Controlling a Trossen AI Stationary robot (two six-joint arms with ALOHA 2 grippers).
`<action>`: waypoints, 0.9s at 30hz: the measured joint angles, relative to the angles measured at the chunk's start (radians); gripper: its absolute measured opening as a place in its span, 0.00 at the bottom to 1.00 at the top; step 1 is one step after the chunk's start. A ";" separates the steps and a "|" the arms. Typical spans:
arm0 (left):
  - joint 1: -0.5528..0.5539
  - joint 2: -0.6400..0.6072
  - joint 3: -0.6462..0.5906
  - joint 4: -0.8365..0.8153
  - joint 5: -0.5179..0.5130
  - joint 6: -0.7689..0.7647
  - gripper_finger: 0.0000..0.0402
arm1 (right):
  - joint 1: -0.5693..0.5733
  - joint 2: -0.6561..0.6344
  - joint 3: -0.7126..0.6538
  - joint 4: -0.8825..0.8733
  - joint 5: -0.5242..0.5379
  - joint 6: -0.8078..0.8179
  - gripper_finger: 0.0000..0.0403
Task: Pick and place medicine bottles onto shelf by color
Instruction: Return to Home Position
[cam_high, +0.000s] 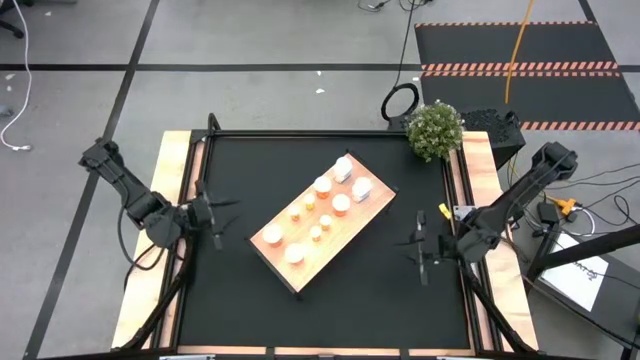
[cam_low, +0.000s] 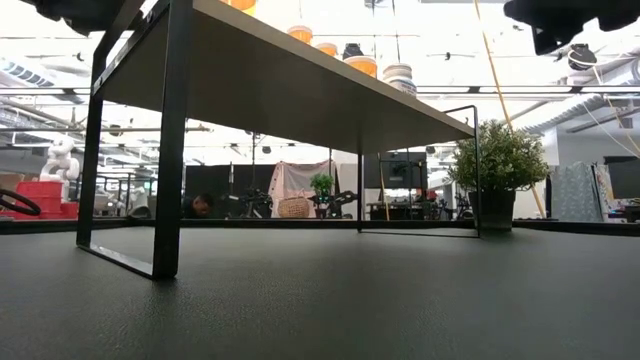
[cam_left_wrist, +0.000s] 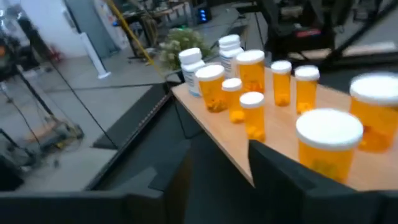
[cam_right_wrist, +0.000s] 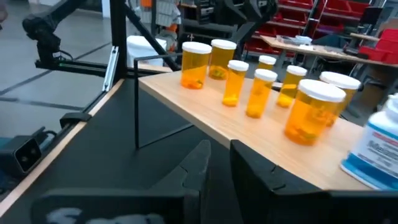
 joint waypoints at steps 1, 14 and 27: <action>0.003 -0.002 0.000 0.000 -0.001 -0.029 0.38 | 0.000 -0.022 -0.013 -0.001 0.000 -0.003 0.13; 0.015 -0.023 -0.007 -0.069 0.226 0.016 0.01 | -0.057 -0.172 -0.246 0.221 -0.053 -0.003 0.13; 0.016 -0.212 -0.241 0.168 0.250 0.131 0.01 | -0.138 -0.171 -0.400 0.407 -0.105 0.002 0.13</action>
